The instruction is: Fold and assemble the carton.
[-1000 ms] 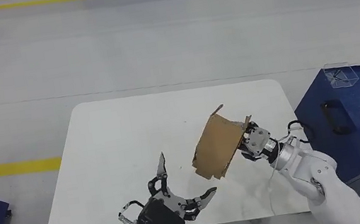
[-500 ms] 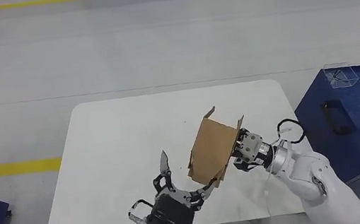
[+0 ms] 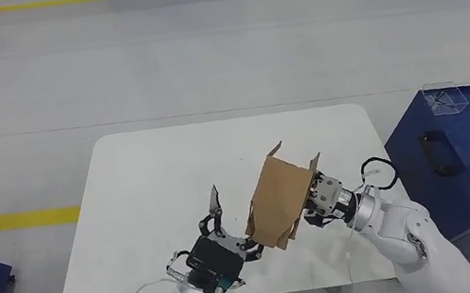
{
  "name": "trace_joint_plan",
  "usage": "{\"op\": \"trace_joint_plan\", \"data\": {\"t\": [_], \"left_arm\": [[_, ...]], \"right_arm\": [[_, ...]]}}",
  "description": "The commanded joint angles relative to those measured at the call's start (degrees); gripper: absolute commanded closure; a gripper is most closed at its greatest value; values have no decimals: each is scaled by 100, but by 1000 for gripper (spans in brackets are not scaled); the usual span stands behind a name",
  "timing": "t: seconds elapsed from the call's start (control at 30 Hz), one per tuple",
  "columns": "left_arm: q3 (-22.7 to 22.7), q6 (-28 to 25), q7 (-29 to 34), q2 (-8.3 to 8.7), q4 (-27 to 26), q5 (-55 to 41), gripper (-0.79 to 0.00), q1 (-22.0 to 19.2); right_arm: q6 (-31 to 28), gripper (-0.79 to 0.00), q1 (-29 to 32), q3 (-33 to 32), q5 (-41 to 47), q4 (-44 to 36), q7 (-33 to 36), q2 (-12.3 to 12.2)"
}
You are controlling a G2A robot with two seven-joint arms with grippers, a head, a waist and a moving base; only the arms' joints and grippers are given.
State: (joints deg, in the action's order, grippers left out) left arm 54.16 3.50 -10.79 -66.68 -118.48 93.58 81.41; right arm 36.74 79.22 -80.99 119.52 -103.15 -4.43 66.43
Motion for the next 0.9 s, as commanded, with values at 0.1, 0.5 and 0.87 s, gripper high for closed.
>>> {"op": "trace_joint_plan", "data": {"t": [0.1,0.5,0.87], "left_arm": [[0,70,-117,-28,20,199,0,6],[22,133,-109,-43,20,485,0,23],[22,133,-109,-43,20,485,0,23]], "right_arm": [[-12,0,-37,8,-26,39,-40,-1],[88,-785,-56,17,-101,30,-117,-10],[88,-785,-56,17,-101,30,-117,-10]]}}
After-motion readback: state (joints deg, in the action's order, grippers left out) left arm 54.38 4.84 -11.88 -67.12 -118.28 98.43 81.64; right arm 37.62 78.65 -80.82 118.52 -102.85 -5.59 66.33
